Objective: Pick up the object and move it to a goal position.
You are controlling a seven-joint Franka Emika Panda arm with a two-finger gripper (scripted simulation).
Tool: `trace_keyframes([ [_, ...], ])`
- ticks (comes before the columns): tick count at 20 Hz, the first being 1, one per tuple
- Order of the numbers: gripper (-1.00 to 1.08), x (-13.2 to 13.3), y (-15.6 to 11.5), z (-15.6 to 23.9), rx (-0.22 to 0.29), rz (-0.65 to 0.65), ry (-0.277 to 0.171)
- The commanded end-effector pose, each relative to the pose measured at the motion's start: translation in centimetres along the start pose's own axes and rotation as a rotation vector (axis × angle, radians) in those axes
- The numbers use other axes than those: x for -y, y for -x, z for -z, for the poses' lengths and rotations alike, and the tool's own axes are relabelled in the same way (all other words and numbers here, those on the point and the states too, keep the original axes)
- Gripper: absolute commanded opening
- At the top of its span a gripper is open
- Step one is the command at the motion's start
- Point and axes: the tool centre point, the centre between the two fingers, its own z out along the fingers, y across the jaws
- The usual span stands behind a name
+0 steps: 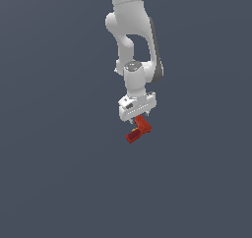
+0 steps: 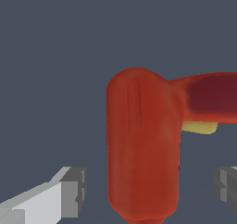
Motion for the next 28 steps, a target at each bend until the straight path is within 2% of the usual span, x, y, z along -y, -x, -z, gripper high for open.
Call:
trace_keyframes([
  [1,1.08,0.0,0.0,-0.1,0.000,0.000,0.000],
  [15,1.08,0.1,0.0,-3.0,-0.002,0.003,0.001],
  [16,-1.00,0.1,0.0,-3.0,-0.002,0.003,0.001],
  [28,-1.00,-0.1,0.1,-2.9,-0.002,0.002,0.001],
])
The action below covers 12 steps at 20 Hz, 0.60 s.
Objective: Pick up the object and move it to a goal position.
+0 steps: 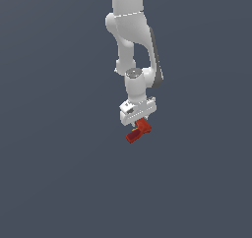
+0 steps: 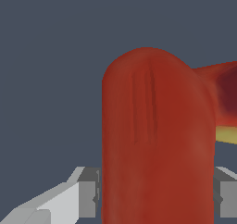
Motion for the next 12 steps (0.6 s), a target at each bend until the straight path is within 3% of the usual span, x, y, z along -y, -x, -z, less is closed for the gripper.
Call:
trace_keyframes([
  [1,-1.00,-0.2,0.0,0.1,0.000,-0.001,0.001],
  [7,-1.00,-2.0,0.1,0.6,0.000,-0.001,0.001],
  [12,-1.00,-5.1,0.2,1.5,0.000,0.000,0.001],
])
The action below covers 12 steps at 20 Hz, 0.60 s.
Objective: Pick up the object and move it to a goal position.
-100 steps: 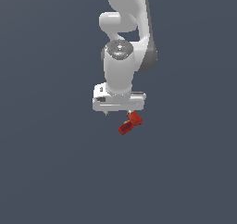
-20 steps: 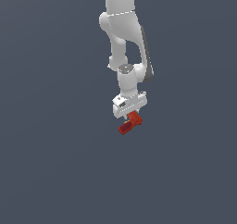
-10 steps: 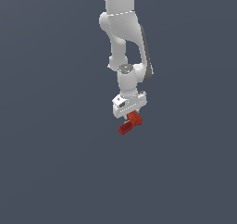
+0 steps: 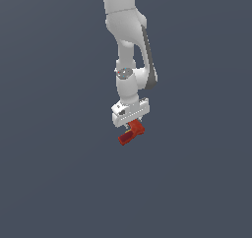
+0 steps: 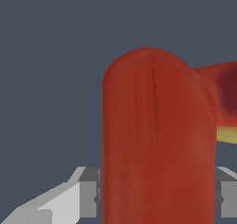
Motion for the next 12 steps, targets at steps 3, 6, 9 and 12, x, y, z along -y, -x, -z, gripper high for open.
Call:
trace_keyframes([
  [3,-1.00,-3.8,-0.1,1.2,-0.004,0.000,0.003],
  [6,-1.00,-6.8,0.0,2.1,-0.004,0.000,0.003],
  [9,-1.00,-10.0,0.1,3.1,-0.004,0.000,0.003],
  [12,-1.00,-13.1,0.1,4.0,-0.004,0.000,0.003],
])
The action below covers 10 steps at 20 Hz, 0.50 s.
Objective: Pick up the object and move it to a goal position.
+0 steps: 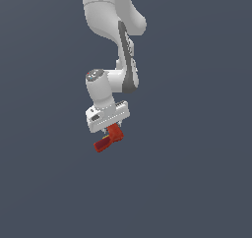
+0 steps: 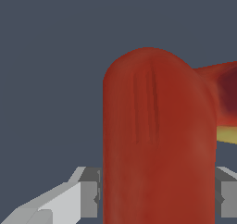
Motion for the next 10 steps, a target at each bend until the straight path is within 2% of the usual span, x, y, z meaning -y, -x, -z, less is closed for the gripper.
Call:
trace_keyframes([
  [1,-1.00,-2.6,-0.1,0.9,-0.003,0.002,0.002],
  [5,-1.00,-5.8,-0.2,1.8,-0.003,0.002,0.002],
  [10,-1.00,-8.4,-0.3,2.5,-0.003,0.002,0.002],
])
